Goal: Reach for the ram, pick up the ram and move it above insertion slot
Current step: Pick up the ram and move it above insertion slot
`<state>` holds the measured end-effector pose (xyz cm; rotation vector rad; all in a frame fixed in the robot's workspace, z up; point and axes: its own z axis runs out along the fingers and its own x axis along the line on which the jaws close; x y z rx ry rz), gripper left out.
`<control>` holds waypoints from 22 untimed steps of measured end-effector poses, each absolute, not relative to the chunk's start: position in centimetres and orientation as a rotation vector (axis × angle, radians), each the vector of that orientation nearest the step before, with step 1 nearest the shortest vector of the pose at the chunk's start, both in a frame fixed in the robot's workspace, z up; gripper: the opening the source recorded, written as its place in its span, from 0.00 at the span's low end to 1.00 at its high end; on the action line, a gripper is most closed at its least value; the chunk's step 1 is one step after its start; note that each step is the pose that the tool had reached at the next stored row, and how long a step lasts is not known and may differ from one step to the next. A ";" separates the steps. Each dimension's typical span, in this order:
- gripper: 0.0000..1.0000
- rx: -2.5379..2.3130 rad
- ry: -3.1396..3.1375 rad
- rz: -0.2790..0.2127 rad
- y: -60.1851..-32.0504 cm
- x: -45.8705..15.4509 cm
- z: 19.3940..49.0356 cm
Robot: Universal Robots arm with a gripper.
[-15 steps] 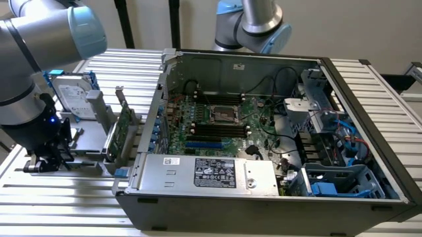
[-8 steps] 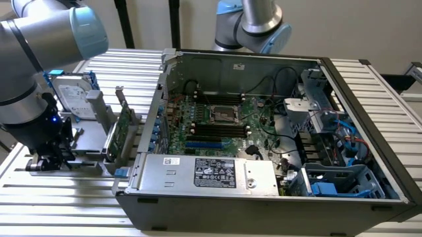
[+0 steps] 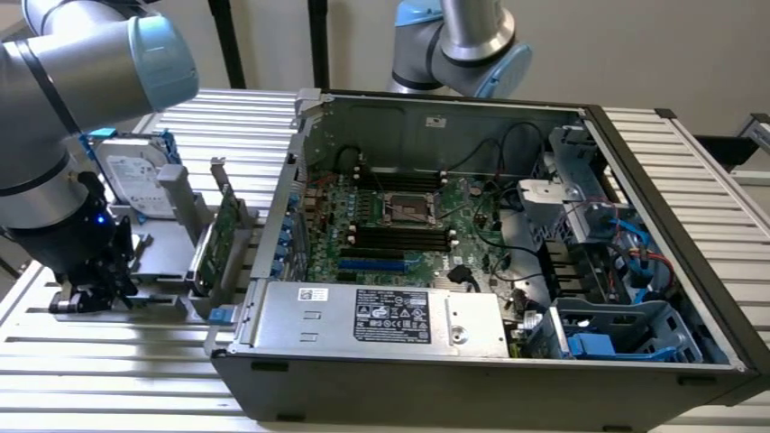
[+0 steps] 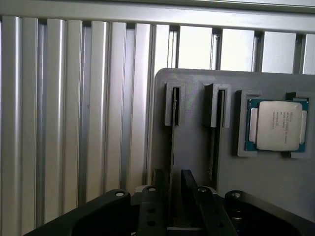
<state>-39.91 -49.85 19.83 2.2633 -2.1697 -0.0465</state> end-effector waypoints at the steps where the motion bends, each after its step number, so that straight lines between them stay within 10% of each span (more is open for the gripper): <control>1: 0.22 2.263 -2.170 -0.047 -49.8 -39.9 19.8; 22: 0.13 2.218 -2.218 -0.047 -49.8 -39.9 19.8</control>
